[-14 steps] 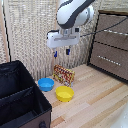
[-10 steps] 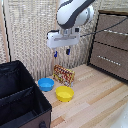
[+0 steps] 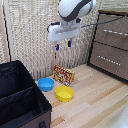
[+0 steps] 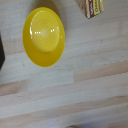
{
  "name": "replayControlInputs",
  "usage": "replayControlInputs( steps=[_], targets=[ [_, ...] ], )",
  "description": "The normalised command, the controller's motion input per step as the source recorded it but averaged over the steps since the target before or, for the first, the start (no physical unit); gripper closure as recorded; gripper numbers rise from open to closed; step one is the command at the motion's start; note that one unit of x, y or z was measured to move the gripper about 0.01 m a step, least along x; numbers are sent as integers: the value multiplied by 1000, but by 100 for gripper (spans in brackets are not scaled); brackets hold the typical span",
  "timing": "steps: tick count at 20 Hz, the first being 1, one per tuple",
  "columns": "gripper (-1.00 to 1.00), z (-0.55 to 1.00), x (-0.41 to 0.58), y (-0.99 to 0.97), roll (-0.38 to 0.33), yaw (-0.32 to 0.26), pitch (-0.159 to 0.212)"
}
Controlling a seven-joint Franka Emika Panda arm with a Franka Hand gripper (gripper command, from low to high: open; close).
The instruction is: With caution, bring your gripper towards the upper drawer's hold. Grasp the drawer hold tightly with your gripper tool. Pull the drawer in your direction to reveal the contents of the top drawer.
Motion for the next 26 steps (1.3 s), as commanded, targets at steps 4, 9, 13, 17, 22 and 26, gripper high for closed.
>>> replayControlInputs(
  steps=[4,9,13,17,22,26],
  targets=[
    [-100,14,-16,-99,-351,150,0],
    [-100,0,-38,-93,-375,159,0],
    [-100,0,0,-48,-375,156,0],
    [-100,19,24,-2,-369,136,0],
    [-100,146,147,0,-344,116,0],
    [-100,278,256,0,-313,102,0]
  ],
)
